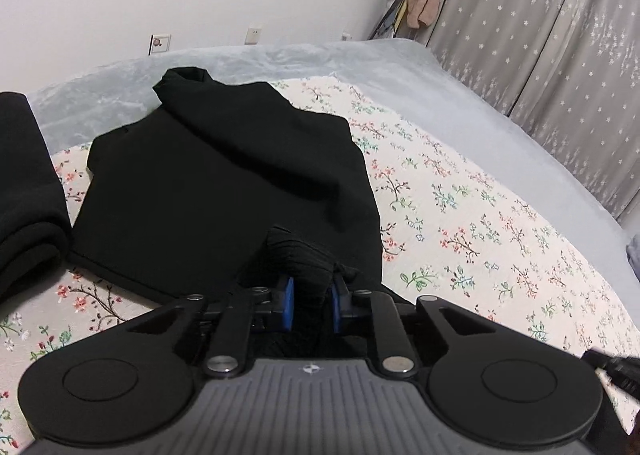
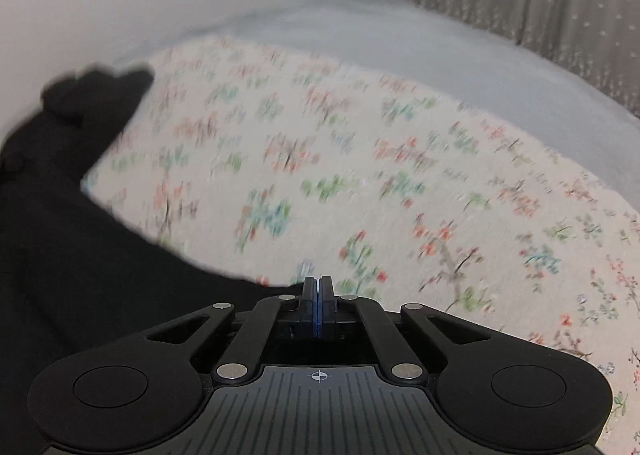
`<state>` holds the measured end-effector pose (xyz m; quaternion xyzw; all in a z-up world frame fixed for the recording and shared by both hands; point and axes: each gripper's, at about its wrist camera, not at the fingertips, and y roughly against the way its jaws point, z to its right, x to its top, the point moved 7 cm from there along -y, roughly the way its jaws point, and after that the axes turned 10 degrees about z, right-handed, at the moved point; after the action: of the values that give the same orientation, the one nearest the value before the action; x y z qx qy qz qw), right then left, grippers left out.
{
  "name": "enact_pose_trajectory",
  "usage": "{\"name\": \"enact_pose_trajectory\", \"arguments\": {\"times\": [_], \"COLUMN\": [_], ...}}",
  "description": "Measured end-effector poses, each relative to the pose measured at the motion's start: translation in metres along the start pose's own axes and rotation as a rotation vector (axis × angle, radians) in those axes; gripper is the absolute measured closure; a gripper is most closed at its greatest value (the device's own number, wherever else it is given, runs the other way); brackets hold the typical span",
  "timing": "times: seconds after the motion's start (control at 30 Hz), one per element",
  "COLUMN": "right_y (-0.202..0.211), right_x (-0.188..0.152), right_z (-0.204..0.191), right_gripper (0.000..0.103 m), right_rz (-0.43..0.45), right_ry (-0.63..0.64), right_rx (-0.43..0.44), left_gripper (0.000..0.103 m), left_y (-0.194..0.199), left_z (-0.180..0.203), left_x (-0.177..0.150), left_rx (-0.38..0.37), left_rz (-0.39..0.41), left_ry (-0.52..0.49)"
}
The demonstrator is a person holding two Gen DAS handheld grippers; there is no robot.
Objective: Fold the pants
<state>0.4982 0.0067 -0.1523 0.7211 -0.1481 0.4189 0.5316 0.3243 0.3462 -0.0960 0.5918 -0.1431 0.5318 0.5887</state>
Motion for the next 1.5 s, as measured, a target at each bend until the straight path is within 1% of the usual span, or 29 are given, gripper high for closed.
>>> {"name": "enact_pose_trajectory", "arguments": {"times": [0.1, 0.17, 0.2, 0.23, 0.27, 0.3, 0.37, 0.4, 0.43, 0.47, 0.53, 0.6, 0.7, 0.73, 0.77, 0.8, 0.83, 0.87, 0.9, 0.97, 1.0, 1.03, 1.1, 1.17, 1.27, 1.33, 1.4, 1.47, 1.5], "right_y": [0.016, 0.02, 0.018, 0.015, 0.011, 0.008, -0.003, -0.008, -0.013, -0.017, -0.013, -0.003, 0.009, 0.01, 0.009, 0.007, 0.004, 0.002, -0.002, -0.014, -0.019, -0.023, -0.023, -0.014, -0.004, -0.009, -0.014, -0.011, -0.008], "right_x": [0.019, 0.026, 0.026, 0.023, 0.02, 0.015, 0.005, -0.002, -0.006, -0.009, -0.003, 0.012, 0.032, 0.035, 0.034, 0.031, 0.026, 0.021, 0.015, 0.003, -0.002, -0.005, -0.002, 0.012, 0.033, 0.033, 0.023, 0.016, 0.016], "right_z": [0.006, 0.009, 0.01, 0.013, 0.016, 0.017, 0.014, 0.011, 0.008, 0.007, 0.004, 0.005, 0.015, 0.021, 0.023, 0.022, 0.02, 0.017, 0.014, 0.009, 0.007, 0.005, -0.001, -0.003, 0.002, 0.001, -0.006, -0.004, 0.0], "right_gripper": [0.103, 0.091, 0.077, 0.054, 0.044, 0.037, 0.041, 0.067, 0.102, 0.103, 0.103, 0.103, 0.103, 0.093, 0.09, 0.077, 0.052, 0.042, 0.04, 0.05, 0.089, 0.103, 0.103, 0.103, 0.103, 0.103, 0.102, 0.082, 0.053], "right_rz": [0.083, 0.11, 0.091, 0.076, 0.067, 0.057, 0.022, 0.002, -0.018, -0.037, 0.003, 0.061, 0.134, 0.142, 0.124, 0.091, 0.059, 0.036, 0.016, -0.029, -0.043, -0.057, -0.033, 0.039, 0.123, 0.1, 0.049, 0.042, 0.051], "right_ry": [-0.047, -0.063, -0.055, -0.055, -0.062, -0.069, -0.064, -0.059, -0.048, -0.032, -0.005, -0.025, -0.08, -0.111, -0.138, -0.152, -0.161, -0.157, -0.137, -0.096, -0.087, -0.082, -0.035, -0.012, -0.013, -0.006, 0.007, -0.013, -0.044], "right_rx": [-0.01, -0.017, -0.007, -0.012, -0.021, -0.014, 0.02, 0.038, 0.046, 0.024, 0.014, 0.018, -0.01, -0.018, 0.008, 0.051, 0.092, 0.111, 0.112, 0.09, 0.084, 0.074, 0.054, 0.025, -0.011, 0.027, 0.071, 0.081, 0.083], "left_gripper": [0.062, 0.062, 0.062, 0.062, 0.062, 0.062, 0.062, 0.062, 0.063, 0.063, 0.063, 0.063, 0.062, 0.061, 0.061, 0.06, 0.06, 0.06, 0.06, 0.061, 0.062, 0.063, 0.064, 0.064, 0.064, 0.064, 0.063, 0.063, 0.063], "left_y": [-0.001, -0.001, 0.001, 0.002, 0.002, 0.002, 0.001, 0.002, 0.004, 0.007, 0.011, 0.012, 0.003, 0.001, 0.0, 0.001, 0.002, 0.003, 0.003, 0.004, 0.005, 0.007, 0.011, 0.011, 0.003, -0.001, 0.001, 0.003, 0.003], "left_z": [-0.003, -0.003, -0.002, -0.001, 0.001, 0.0, 0.0, 0.0, 0.0, 0.0, 0.001, 0.002, 0.0, -0.001, -0.003, -0.004, -0.004, -0.004, -0.003, -0.002, -0.001, 0.0, 0.001, 0.002, 0.001, -0.002, -0.003, -0.001, -0.001], "left_x": [-0.003, -0.002, -0.002, -0.001, -0.001, -0.001, -0.001, -0.001, 0.001, 0.003, 0.007, 0.008, 0.002, 0.0, -0.001, 0.0, 0.001, 0.001, 0.001, -0.001, 0.0, 0.002, 0.009, 0.01, 0.006, 0.004, 0.004, 0.004, 0.004], "left_rx": [0.01, 0.01, 0.012, 0.012, 0.013, 0.015, 0.017, 0.013, 0.01, 0.006, -0.003, -0.005, 0.016, 0.025, 0.026, 0.021, 0.016, 0.014, 0.013, 0.023, 0.023, 0.019, 0.001, 0.004, 0.024, 0.029, 0.03, 0.034, 0.037], "left_rz": [-0.022, -0.023, -0.021, -0.017, -0.014, -0.014, -0.013, -0.009, 0.003, 0.019, 0.048, 0.052, 0.006, -0.015, -0.025, -0.027, -0.023, -0.019, -0.017, -0.007, 0.004, 0.021, 0.054, 0.068, 0.043, 0.021, 0.015, 0.021, 0.022], "left_ry": [0.008, 0.005, -0.001, -0.007, -0.012, -0.015, -0.011, -0.005, 0.002, 0.004, 0.007, 0.003, -0.027, -0.026, -0.018, -0.007, -0.003, -0.006, -0.012, -0.032, -0.035, -0.027, -0.002, -0.01, -0.026, -0.022, -0.034, -0.052, -0.059]}}
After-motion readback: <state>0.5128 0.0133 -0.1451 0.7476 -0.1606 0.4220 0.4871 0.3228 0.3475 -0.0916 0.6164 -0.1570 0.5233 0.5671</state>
